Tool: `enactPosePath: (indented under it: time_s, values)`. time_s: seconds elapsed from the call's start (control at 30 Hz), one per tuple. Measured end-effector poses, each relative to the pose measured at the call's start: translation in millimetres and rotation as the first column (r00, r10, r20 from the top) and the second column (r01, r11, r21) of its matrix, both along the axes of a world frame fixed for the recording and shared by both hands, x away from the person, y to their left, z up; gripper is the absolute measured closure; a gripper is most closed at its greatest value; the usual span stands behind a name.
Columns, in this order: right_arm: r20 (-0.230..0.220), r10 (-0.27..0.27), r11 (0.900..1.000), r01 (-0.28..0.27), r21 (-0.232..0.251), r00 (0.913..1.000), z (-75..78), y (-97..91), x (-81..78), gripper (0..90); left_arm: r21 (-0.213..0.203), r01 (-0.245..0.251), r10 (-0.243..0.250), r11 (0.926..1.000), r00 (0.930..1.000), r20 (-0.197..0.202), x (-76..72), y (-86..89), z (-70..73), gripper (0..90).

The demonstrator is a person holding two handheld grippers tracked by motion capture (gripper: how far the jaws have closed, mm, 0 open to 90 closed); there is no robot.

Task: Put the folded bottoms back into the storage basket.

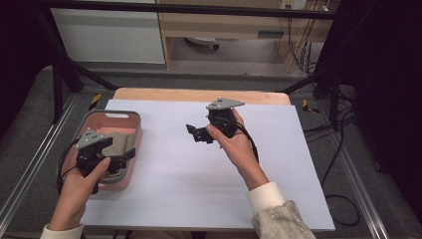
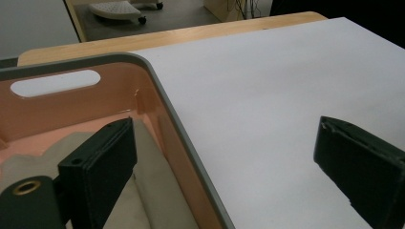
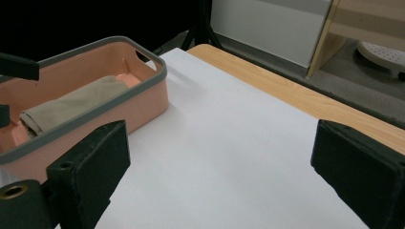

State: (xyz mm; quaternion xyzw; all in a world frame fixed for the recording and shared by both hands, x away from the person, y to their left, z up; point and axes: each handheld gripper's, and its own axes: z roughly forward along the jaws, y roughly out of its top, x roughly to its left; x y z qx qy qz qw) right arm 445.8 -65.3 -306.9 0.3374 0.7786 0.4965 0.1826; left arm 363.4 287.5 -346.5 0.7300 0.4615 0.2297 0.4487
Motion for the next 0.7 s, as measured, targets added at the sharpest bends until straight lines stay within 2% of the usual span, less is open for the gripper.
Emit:
enactPosePath:
  time_s: [0.7]
  values:
    - [0.001,-0.095,0.9952,0.095,0.022,0.9955,-1.5,-73.9,-17.3,5.4,0.022,0.027,-0.027,0.9994,0.9996,-0.009,-3.2,-6.2,-3.1,6.7]
